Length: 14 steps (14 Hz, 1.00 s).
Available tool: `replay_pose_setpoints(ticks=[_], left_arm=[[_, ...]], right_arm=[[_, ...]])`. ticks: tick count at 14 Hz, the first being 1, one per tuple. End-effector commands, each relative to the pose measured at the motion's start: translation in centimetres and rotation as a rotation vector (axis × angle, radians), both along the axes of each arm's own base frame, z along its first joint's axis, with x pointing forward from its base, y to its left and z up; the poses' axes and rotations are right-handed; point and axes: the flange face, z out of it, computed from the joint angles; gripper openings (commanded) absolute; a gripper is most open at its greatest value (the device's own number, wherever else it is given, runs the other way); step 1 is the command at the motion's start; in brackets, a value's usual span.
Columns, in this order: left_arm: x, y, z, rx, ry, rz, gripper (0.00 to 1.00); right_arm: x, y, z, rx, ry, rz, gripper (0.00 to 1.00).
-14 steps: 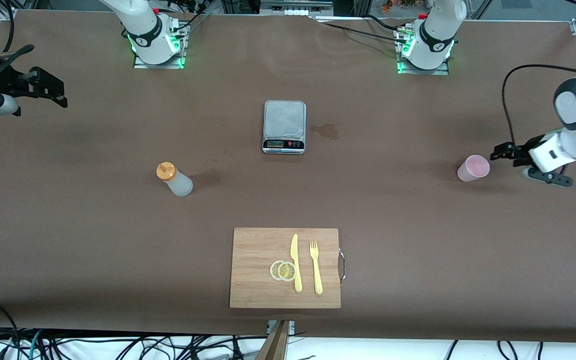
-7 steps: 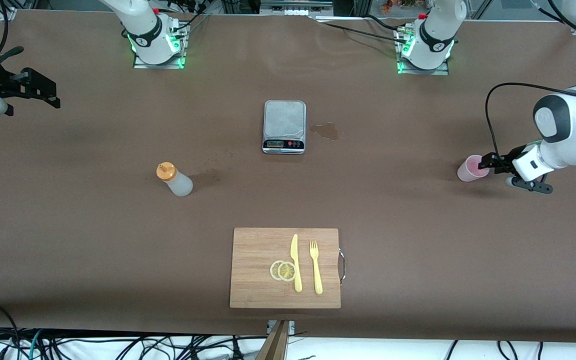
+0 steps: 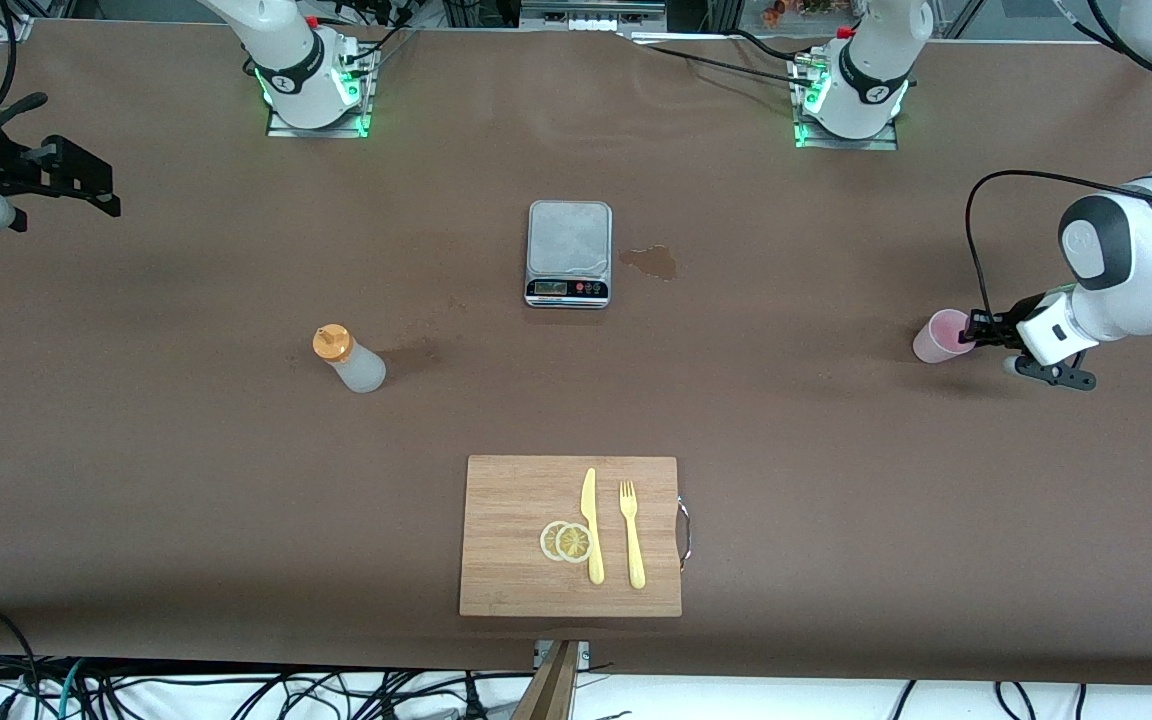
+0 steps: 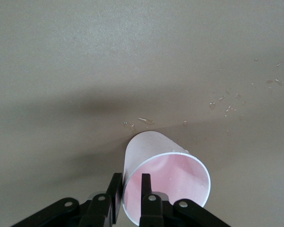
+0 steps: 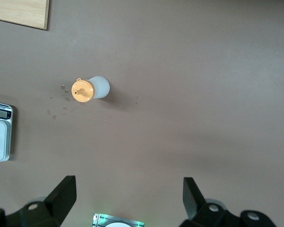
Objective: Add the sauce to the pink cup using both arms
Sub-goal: 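Carry the pink cup with the left gripper onto the scale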
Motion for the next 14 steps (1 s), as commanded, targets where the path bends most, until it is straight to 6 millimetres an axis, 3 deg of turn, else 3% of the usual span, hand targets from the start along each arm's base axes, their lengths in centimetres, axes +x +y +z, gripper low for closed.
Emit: replay_pose_setpoints(ticks=[1,3,5,7,10,13,14], left_arm=[[0.2,0.2,-0.6,-0.017,-0.010,-0.013,0.12],[0.4,0.2,-0.2,-0.013,-0.021,-0.017,0.00],[0.6,0.2,1.1,0.003,-0.037,-0.032,0.00],[1.5,-0.9,5.5,0.017,-0.084,-0.055,0.00],[2.3,-6.1,12.3,0.008,-0.092,-0.088,0.00],[1.4,-15.9,16.0,0.029,-0.048,-0.034,0.00],[0.6,-20.8,16.5,0.041,-0.020,-0.025,0.00]], right_arm=[[-0.6,-0.2,0.3,0.011,0.000,0.010,1.00],[-0.6,-0.2,0.3,0.010,0.000,0.010,1.00],[-0.6,-0.2,0.3,0.010,0.000,0.010,1.00],[-0.6,-0.2,0.3,0.011,0.000,0.010,1.00],[-0.6,-0.2,0.3,0.011,0.000,0.010,1.00],[-0.6,-0.2,0.4,0.012,-0.001,0.010,1.00],[-0.6,-0.2,0.3,0.011,0.000,0.010,1.00]])
